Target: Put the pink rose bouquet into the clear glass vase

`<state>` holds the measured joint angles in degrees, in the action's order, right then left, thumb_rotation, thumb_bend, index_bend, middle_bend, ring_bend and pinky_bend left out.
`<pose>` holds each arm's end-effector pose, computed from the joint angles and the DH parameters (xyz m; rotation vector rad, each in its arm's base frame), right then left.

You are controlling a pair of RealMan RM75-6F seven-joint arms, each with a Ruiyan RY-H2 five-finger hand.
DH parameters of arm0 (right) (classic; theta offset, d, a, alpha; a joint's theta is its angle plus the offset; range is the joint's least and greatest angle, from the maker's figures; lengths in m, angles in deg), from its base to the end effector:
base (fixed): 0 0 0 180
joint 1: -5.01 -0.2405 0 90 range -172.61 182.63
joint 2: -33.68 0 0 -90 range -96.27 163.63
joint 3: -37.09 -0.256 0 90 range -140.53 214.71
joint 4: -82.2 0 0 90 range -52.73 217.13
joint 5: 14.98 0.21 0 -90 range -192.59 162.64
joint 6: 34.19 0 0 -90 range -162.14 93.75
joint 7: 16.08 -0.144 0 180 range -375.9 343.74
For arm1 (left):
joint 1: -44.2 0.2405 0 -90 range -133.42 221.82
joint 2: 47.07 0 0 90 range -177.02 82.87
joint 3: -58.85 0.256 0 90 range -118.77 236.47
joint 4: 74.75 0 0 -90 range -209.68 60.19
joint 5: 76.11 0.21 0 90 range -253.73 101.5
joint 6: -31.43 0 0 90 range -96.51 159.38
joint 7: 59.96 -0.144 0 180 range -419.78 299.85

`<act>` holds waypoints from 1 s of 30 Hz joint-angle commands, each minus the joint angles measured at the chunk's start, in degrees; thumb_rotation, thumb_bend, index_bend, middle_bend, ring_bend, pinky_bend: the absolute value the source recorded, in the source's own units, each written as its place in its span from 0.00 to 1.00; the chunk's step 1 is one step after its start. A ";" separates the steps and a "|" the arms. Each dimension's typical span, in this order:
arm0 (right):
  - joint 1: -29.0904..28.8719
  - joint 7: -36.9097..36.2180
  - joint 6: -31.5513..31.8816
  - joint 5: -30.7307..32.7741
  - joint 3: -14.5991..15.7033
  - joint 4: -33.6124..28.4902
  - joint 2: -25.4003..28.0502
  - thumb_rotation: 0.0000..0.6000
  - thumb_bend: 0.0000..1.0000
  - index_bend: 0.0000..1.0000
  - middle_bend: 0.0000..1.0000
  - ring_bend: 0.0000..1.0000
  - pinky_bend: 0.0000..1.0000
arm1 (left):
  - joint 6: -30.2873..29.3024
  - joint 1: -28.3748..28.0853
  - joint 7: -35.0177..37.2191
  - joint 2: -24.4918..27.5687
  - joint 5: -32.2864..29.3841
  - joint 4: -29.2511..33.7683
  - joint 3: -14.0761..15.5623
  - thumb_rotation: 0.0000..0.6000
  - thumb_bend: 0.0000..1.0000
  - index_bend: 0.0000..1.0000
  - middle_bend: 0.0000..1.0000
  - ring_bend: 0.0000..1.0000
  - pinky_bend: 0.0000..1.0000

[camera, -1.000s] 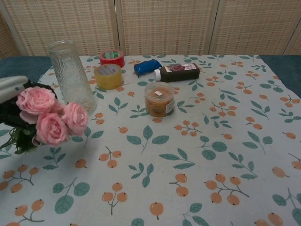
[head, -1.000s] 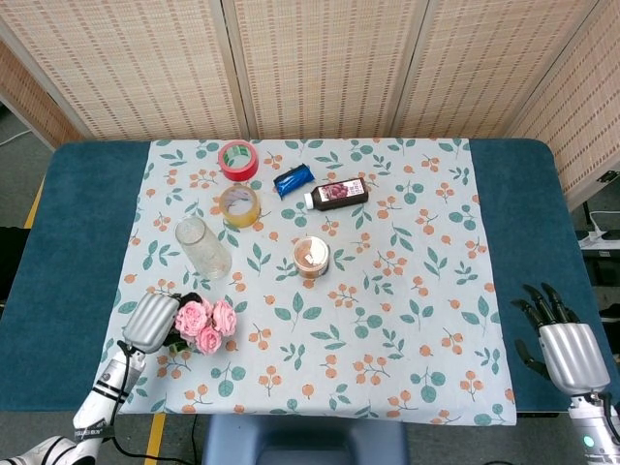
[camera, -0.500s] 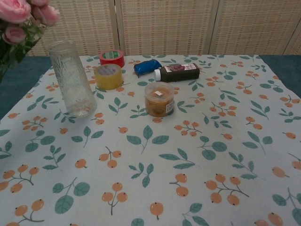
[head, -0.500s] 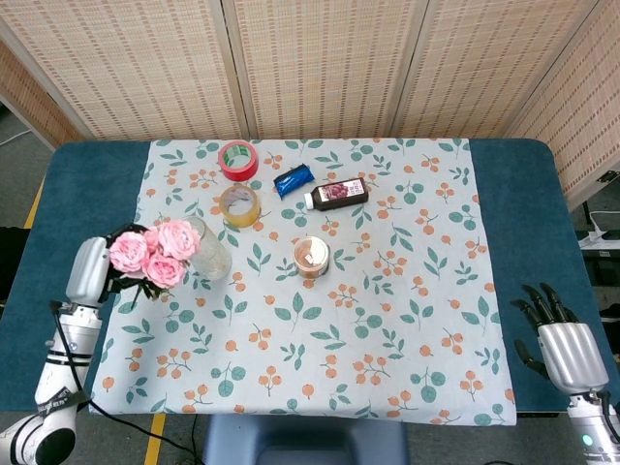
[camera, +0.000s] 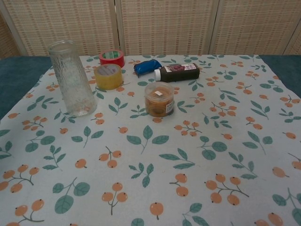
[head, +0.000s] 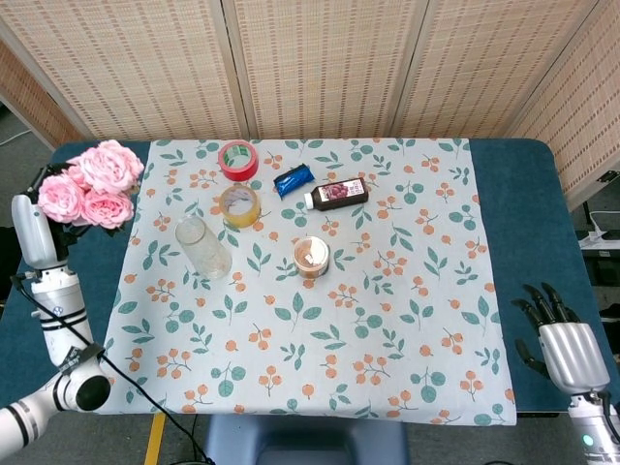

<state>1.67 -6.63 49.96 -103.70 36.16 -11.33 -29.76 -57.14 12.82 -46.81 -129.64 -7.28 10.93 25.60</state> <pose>-0.3097 -0.1652 0.1516 1.4912 -0.8129 0.7644 -0.1673 0.3678 0.1820 -0.7898 -0.8410 -1.8221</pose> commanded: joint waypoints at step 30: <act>0.96 -2.14 3.29 -2.73 0.10 1.87 -0.80 1.00 0.32 0.24 0.10 0.01 0.34 | -3.59 -7.92 1.37 -13.29 -4.62 -5.92 -4.05 1.00 0.58 0.73 1.00 1.00 1.00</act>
<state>2.63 -8.77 53.25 -106.43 36.26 -9.46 -30.56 -60.68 5.04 -45.45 -142.78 -11.90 5.14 21.57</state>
